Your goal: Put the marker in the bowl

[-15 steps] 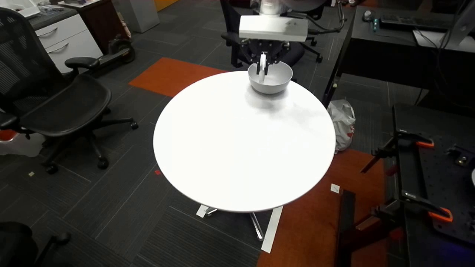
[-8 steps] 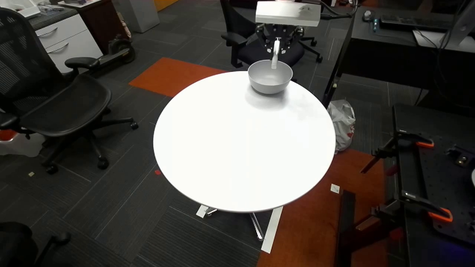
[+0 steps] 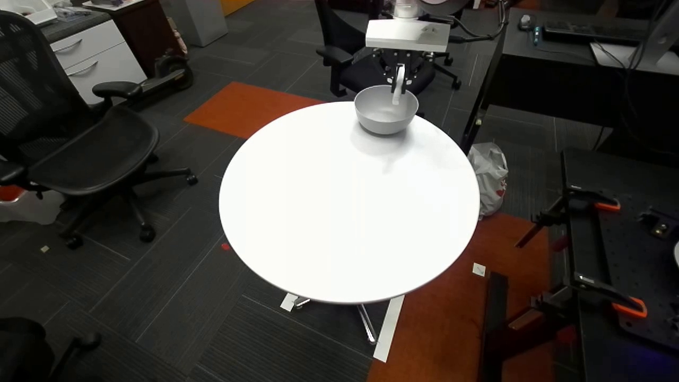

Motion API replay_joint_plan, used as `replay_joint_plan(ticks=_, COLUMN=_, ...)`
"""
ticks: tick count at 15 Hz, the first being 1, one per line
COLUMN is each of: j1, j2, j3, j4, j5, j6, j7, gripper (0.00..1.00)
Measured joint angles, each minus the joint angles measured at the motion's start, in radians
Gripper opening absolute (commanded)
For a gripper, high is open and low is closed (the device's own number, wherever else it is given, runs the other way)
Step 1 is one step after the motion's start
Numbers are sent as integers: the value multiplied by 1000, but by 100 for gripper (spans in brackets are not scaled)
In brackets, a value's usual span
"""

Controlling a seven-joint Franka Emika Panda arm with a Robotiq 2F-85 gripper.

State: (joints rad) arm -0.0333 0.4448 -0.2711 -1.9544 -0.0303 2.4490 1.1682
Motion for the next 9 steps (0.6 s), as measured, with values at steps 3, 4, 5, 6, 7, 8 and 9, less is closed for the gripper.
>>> replay_joint_plan(ticks=3, j1=-14, j2=43, j3=0, j4=33, j5=24, j6=1, j7=0, gripper=51)
replay_joint_plan(ticks=4, j1=-16, j2=54, j3=0, j4=43, j5=31, j6=1, j7=0, gripper=59)
replay_joint_plan(ticks=5, j1=-18, j2=65, j3=0, j4=54, j5=37, j6=1, j7=0, gripper=66)
replay_joint_plan(ticks=6, j1=-19, j2=73, j3=0, j4=62, j5=41, j6=1, j7=0, gripper=75)
replay_joint_plan(ticks=7, j1=-20, j2=80, j3=0, j4=71, j5=45, j6=1, j7=1, gripper=81)
replay_joint_plan(ticks=8, j1=-20, j2=86, j3=0, j4=79, j5=47, j6=1, j7=1, gripper=90)
replay_joint_plan(ticks=9, j1=-21, j2=90, j3=0, j4=85, j5=48, j6=1, j7=2, gripper=97)
